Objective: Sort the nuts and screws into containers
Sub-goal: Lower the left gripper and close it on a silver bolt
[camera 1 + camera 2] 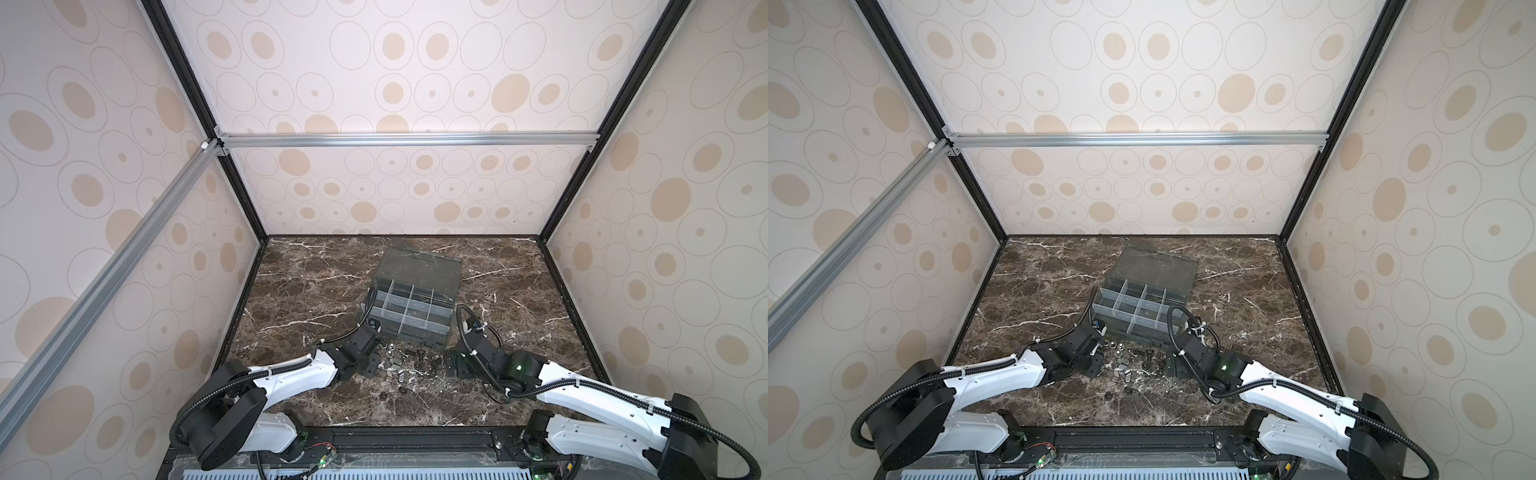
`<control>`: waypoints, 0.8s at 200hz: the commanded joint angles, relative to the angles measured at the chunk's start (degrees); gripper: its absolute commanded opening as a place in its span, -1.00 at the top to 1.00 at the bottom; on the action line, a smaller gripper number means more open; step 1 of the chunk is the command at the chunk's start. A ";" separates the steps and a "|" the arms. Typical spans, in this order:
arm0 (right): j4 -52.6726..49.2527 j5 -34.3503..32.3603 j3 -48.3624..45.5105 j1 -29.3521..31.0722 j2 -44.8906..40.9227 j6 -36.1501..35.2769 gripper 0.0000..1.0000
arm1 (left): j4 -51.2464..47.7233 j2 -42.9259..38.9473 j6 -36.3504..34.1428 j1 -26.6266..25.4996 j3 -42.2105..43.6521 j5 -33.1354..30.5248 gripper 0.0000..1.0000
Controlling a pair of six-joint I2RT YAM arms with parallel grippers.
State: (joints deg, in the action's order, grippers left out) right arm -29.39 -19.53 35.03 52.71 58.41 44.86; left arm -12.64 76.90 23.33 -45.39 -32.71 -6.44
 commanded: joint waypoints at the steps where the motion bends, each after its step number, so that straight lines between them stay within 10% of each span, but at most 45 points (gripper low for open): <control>1: -1.67 -0.53 0.75 0.41 0.56 1.76 -0.99 | -3.27 1.66 -1.44 -0.84 -3.10 -2.04 0.24; 160: -3.23 0.10 1.10 0.40 -0.40 2.11 -0.99 | -4.24 9.67 0.29 -0.83 -8.09 -3.24 0.49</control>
State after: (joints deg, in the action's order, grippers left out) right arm -30.33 -19.14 35.03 52.71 58.74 46.04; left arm -15.68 85.58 22.94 -45.71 -39.05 -9.54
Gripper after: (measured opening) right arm 0.997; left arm 0.263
